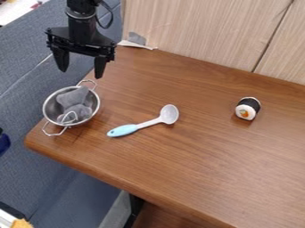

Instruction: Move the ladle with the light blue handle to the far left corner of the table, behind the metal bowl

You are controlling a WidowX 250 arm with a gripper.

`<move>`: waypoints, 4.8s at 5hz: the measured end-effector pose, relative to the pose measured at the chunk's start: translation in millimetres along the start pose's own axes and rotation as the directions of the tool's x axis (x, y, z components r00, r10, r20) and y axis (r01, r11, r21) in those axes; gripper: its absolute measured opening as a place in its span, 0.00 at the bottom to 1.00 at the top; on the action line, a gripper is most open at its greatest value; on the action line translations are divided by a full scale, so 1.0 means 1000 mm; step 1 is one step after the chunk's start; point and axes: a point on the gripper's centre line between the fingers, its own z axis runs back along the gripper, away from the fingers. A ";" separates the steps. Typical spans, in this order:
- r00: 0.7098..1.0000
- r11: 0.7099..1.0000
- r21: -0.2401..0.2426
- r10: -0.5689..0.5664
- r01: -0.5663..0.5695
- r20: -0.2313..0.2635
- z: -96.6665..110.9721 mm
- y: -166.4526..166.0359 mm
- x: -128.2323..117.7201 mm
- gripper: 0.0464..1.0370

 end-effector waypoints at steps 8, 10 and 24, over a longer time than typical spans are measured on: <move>0.702 0.698 -0.106 -0.712 0.708 0.007 -0.053 -0.089 -0.049 0.96; 0.638 0.636 -0.132 -0.769 0.760 -0.036 -0.072 -0.093 -0.061 0.96; 0.926 0.923 -0.178 -0.361 0.340 -0.105 -0.066 -0.084 0.094 0.28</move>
